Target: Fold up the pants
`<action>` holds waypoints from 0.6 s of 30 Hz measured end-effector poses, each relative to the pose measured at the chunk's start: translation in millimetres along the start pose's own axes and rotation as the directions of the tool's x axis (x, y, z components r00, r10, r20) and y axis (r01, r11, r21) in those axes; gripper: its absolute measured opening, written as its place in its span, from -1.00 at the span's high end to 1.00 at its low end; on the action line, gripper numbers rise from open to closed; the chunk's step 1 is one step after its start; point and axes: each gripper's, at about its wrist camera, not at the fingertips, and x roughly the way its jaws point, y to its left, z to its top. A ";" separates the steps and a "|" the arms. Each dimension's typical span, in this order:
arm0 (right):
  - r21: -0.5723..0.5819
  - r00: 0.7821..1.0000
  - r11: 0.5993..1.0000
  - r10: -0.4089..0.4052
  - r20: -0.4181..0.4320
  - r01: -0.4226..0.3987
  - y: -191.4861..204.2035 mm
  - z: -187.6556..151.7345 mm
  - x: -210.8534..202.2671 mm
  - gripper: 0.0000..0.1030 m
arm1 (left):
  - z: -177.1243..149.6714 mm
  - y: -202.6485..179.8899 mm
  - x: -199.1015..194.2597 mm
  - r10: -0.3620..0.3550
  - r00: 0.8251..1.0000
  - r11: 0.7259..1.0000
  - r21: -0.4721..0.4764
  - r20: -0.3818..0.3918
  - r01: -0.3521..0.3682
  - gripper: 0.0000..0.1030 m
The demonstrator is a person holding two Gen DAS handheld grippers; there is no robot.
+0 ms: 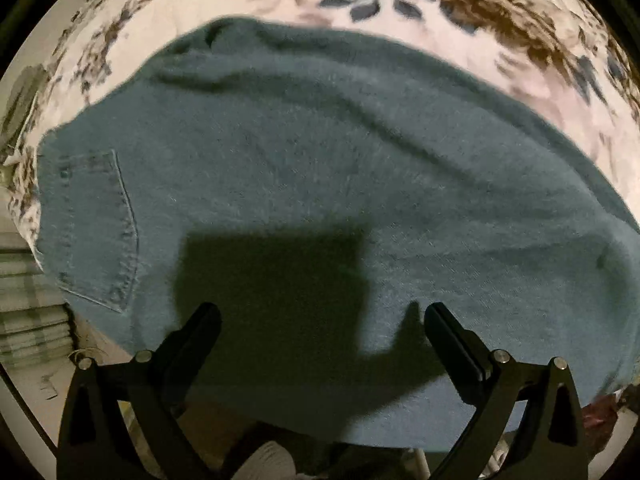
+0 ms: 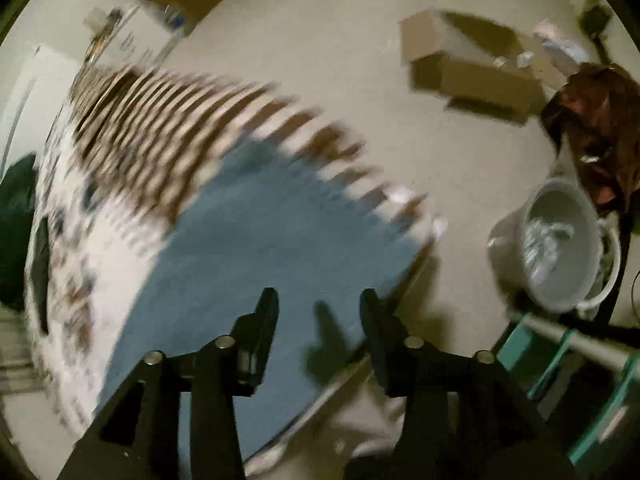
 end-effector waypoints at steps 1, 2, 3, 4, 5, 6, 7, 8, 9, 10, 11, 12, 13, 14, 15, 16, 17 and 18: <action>0.004 0.996 0.997 0.073 -0.057 -0.073 23.1 -6.2 5.1 0.11 | 12.2 -1.2 -6.3 0.010 1.000 1.000 -0.003 0.003 -0.010 -1.00; 0.014 0.988 0.994 0.110 -0.112 -0.109 36.9 -9.7 13.4 0.11 | 23.4 -3.8 -12.4 0.011 1.000 1.000 -0.009 0.012 -0.011 -1.00; 0.046 0.970 0.987 0.158 -0.183 -0.152 61.8 -13.0 30.5 0.11 | 35.8 -10.3 -17.1 0.013 1.000 1.000 -0.020 0.025 -0.013 -1.00; 0.069 0.959 0.983 0.184 -0.216 -0.173 76.5 -14.1 42.1 0.11 | 44.9 -13.2 -19.0 0.023 0.999 0.999 -0.027 0.035 -0.022 -1.00; 0.083 0.953 0.982 0.185 -0.242 -0.169 90.7 -14.7 54.5 0.11 | 52.0 -13.9 -22.2 0.035 0.998 0.999 -0.038 0.043 -0.033 -1.00; 0.090 0.951 0.986 0.162 -0.264 -0.143 110.5 -12.4 72.3 0.11 | 53.2 -11.1 -26.0 0.041 0.998 0.998 -0.048 0.047 -0.038 -1.00; 0.091 0.949 0.987 0.153 -0.274 -0.132 121.1 -11.8 84.9 0.11 | 72.0 -17.4 -20.7 0.051 0.998 0.997 -0.055 0.047 -0.048 -1.00; 0.087 0.949 0.992 0.113 -0.293 -0.092 132.6 -9.8 99.8 0.11 | 88.6 -17.8 -13.7 0.060 0.998 0.997 -0.052 0.038 -0.058 -1.00; 0.083 0.950 0.995 0.079 -0.301 -0.057 135.3 -15.2 109.2 0.11 | 97.6 -22.0 -4.8 0.062 0.998 0.997 -0.044 0.018 -0.061 -1.00; 0.073 0.950 0.997 0.033 -0.310 -0.011 140.8 -14.9 119.2 0.12 | 113.1 -22.4 9.7 0.056 0.998 0.998 -0.035 -0.012 -0.056 -1.00; 0.066 0.952 0.998 0.011 -0.307 0.010 142.9 -15.3 123.6 0.18 | 112.6 -23.5 11.7 0.043 0.999 0.998 -0.037 -0.016 -0.044 -1.00; 0.062 0.955 0.998 -0.005 -0.298 0.025 145.0 -17.9 122.3 0.28 | 116.7 -26.8 10.2 0.028 0.999 0.999 -0.042 -0.016 -0.029 -1.00; 0.036 0.960 0.999 -0.025 -0.278 0.037 149.7 -19.1 117.1 0.66 | 122.6 -30.6 9.2 0.029 1.000 0.999 -0.034 -0.010 -0.029 -1.00; -0.003 0.966 0.999 -0.046 -0.255 0.047 154.1 -19.6 111.0 0.86 | 121.0 -30.6 5.5 0.032 0.999 0.999 -0.020 -0.001 -0.032 -1.00; -0.028 0.971 0.999 -0.051 -0.233 0.045 158.3 -21.2 106.5 0.90 | 121.8 -35.0 -1.2 0.034 0.999 0.999 -0.017 0.008 -0.034 -1.00; -0.061 0.977 0.997 -0.053 -0.205 0.042 160.6 -22.2 99.9 0.93 | 116.8 -15.0 -7.1 0.029 0.999 0.999 -0.020 0.013 -0.029 -1.00; -0.079 0.981 0.996 -0.052 -0.188 0.038 161.8 -22.8 94.7 0.94 | 105.7 2.2 -4.6 0.024 1.000 0.999 -0.025 0.016 -0.023 -1.00; -0.092 0.984 0.995 -0.046 -0.170 0.031 163.1 -23.3 89.2 0.95 | 100.4 5.6 -11.3 0.015 1.000 0.999 -0.036 0.017 -0.015 -1.00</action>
